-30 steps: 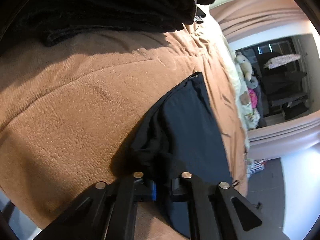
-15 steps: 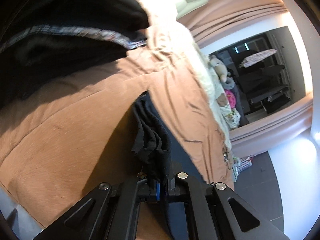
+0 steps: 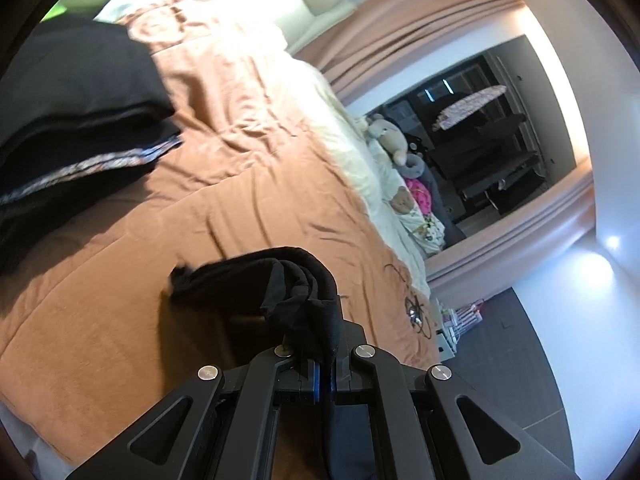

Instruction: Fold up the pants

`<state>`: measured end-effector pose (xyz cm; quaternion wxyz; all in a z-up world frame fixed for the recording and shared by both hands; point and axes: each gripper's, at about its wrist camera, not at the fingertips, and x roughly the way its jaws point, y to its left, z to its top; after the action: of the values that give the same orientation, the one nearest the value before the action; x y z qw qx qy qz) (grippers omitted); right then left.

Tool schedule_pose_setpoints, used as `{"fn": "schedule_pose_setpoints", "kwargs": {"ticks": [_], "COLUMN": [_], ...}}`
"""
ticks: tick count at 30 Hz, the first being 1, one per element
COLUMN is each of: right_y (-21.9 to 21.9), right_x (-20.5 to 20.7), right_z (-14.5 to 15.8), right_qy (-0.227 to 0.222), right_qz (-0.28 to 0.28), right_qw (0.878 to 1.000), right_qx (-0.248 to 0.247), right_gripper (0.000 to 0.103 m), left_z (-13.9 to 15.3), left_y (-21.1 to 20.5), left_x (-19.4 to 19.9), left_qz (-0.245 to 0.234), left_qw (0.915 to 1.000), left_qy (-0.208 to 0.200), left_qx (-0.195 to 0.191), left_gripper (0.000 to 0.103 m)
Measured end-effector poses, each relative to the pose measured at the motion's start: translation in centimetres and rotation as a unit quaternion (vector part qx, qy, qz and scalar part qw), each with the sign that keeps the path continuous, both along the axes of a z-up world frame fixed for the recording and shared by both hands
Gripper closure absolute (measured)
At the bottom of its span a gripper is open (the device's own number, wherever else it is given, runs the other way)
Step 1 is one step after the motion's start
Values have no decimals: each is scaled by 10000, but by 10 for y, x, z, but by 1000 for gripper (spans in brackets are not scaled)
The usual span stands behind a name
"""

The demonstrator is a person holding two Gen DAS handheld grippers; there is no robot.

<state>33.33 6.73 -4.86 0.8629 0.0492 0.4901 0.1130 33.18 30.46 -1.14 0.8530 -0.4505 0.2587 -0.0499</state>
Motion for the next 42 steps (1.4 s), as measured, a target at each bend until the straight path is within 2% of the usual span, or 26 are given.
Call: {"fn": "schedule_pose_setpoints", "kwargs": {"ticks": [11,14,15,20,29,34,38,42], "right_y": [-9,-14,-16,-17,-21,-30,-38,-36], "right_x": [-25,-19,-15,16,71,89,88,68], "right_z": [4,14,16,12,2,-1,-4,-11], "right_qy": [-105,-268,-280,-103,116,202,255,382], "right_qz": [211,142,109,13,-442,-674,-726,-401], "right_qw": [9991,9991,9990,9987,9963,9934,9908,9898], "right_qx": [355,308,325,500,730,903,1109,1314], "right_gripper": [72,72,76,85,87,87,89,89], "left_z": [65,83,89,112,124,133,139,144], "left_y": [-42,-55,-59,-74,-85,-93,-101,-109], "left_x": [19,21,22,24,31,35,37,42], "left_qz": [-491,-612,-641,-761,-877,-938,-1033,-1117], "left_qw": [9973,9956,9951,9927,9917,9904,9889,9875], "left_qy": [-488,-614,-654,-810,-789,-830,-884,-900], "left_qx": [246,355,376,475,506,587,598,658], "left_gripper": [101,101,101,101,101,101,101,101]}}
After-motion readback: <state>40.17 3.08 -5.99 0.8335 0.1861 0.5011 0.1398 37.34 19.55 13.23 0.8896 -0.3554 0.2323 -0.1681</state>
